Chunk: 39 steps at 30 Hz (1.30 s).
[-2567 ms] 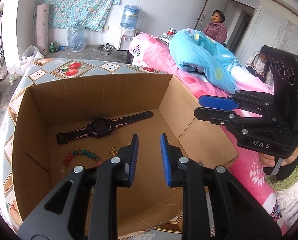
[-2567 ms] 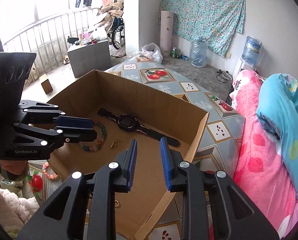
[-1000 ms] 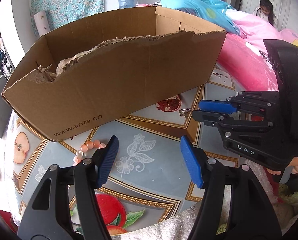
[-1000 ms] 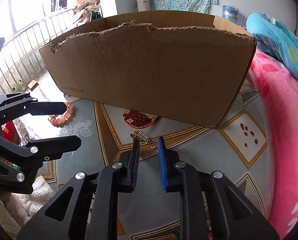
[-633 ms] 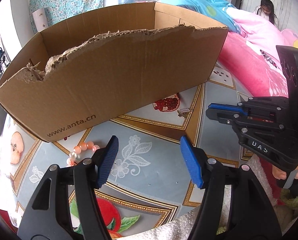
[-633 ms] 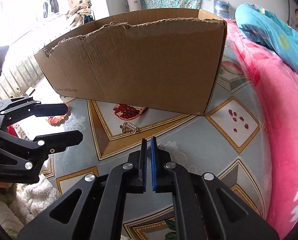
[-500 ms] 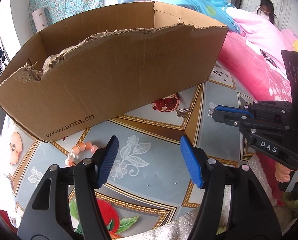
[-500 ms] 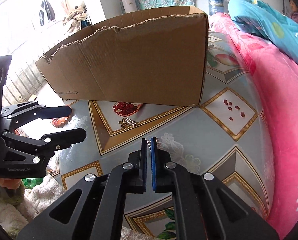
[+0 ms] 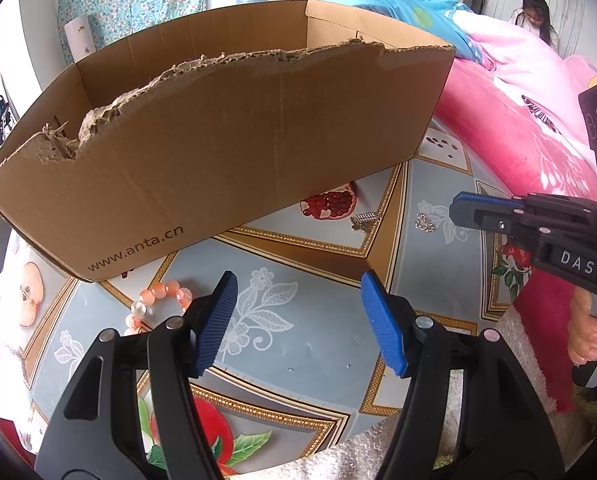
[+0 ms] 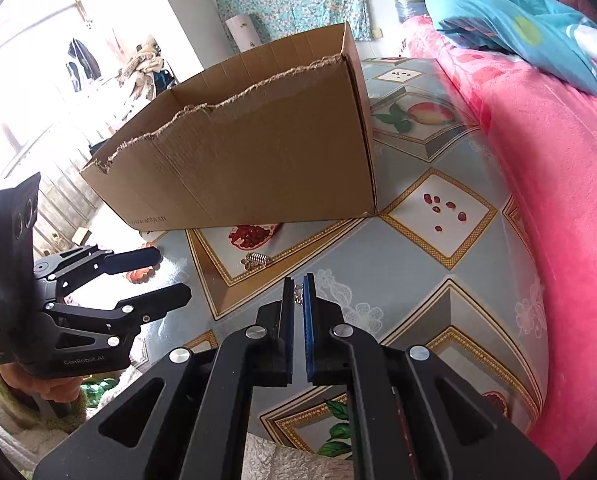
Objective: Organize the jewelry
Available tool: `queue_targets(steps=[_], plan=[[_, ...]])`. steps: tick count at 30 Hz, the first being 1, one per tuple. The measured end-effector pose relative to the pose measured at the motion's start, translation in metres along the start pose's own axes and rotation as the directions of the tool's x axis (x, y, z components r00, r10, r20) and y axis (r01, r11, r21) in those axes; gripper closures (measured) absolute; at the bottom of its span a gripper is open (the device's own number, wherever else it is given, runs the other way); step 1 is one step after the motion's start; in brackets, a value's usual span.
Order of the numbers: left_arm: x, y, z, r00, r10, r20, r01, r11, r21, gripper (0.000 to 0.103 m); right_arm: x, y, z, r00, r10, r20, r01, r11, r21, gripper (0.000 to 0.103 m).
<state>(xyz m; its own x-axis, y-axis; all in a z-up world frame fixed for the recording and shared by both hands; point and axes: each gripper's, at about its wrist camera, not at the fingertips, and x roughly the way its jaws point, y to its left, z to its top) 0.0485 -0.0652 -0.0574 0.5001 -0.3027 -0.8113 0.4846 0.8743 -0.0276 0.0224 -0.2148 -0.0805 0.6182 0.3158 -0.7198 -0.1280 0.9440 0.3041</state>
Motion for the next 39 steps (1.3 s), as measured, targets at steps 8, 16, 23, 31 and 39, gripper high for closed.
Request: queue_targets(steps=[8, 16, 23, 31, 39], plan=[[0.005, 0.0, 0.0, 1.0, 0.021, -0.021, -0.021, 1.0, -0.002, 0.042, 0.007, 0.008, -0.002, 0.999, -0.046, -0.011, 0.046, 0.997, -0.056, 0.072], [0.009, 0.004, 0.002, 0.999, 0.03, -0.043, -0.031, 0.999, -0.024, 0.042, 0.013, 0.02, -0.001, 0.995, -0.103, -0.005, 0.101, 0.984, -0.145, 0.072], [0.013, 0.004, 0.006, 0.997, 0.043, -0.059, -0.045, 0.998, -0.036, 0.042, 0.023, 0.029, -0.005, 0.988, -0.158, 0.003, 0.155, 0.965, -0.211, 0.08], [0.016, 0.002, 0.012, 0.997, 0.055, -0.062, -0.058, 0.997, -0.042, 0.042, 0.024, 0.024, -0.002, 0.992, -0.128, -0.015, 0.123, 0.973, -0.193, 0.1], [0.017, -0.003, 0.014, 0.997, 0.054, -0.059, -0.056, 0.998, -0.037, 0.042, 0.01, 0.005, 0.0, 0.997, -0.076, 0.003, 0.076, 0.994, -0.085, 0.102]])
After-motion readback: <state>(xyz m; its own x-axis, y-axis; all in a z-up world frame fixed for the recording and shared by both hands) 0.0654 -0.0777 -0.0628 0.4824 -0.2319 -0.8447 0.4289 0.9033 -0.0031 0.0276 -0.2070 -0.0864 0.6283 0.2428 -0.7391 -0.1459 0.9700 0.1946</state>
